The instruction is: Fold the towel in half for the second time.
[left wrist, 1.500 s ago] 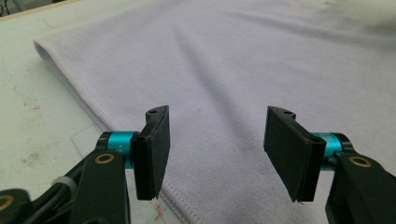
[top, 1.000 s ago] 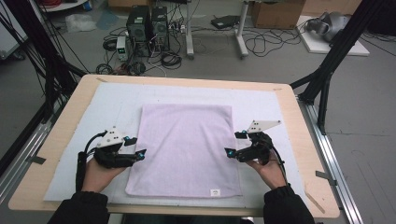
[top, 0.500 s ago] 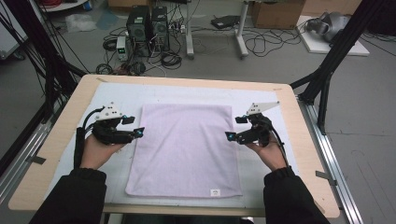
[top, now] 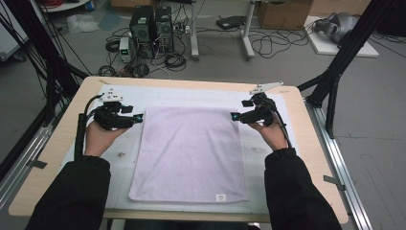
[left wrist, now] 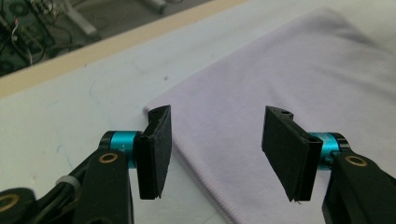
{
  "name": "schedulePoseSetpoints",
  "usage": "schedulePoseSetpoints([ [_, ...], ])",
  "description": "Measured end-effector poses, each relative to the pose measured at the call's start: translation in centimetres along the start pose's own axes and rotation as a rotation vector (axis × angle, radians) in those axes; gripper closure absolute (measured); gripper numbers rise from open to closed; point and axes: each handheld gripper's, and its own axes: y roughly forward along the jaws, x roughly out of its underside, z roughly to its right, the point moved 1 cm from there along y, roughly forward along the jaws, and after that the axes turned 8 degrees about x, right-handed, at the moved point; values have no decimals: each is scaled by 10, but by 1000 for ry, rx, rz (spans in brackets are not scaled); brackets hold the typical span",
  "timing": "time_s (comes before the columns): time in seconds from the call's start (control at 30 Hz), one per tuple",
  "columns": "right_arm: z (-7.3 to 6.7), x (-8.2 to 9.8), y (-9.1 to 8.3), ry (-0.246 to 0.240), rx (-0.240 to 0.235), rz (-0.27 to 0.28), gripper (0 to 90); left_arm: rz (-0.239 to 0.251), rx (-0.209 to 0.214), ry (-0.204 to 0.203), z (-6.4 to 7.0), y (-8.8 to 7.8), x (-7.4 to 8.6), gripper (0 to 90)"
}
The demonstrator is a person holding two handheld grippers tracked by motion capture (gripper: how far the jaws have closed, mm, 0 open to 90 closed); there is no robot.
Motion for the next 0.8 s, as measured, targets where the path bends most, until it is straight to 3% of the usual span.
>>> schedulePoseSetpoints([
  [0.17,11,11,20,9,49,-43,201,-39,-11,-20,-11,19,10,482],
  [0.4,23,34,37,43,78,-65,221,-89,-22,-65,-22,38,21,478],
  [0.5,26,44,44,69,71,-82,225,-108,-2,-87,-23,46,26,481],
  [0.57,24,48,48,70,66,-100,253,-136,-23,-73,-21,53,27,481],
  [0.8,17,55,61,75,64,-117,301,-195,-36,-87,-21,64,36,488],
])
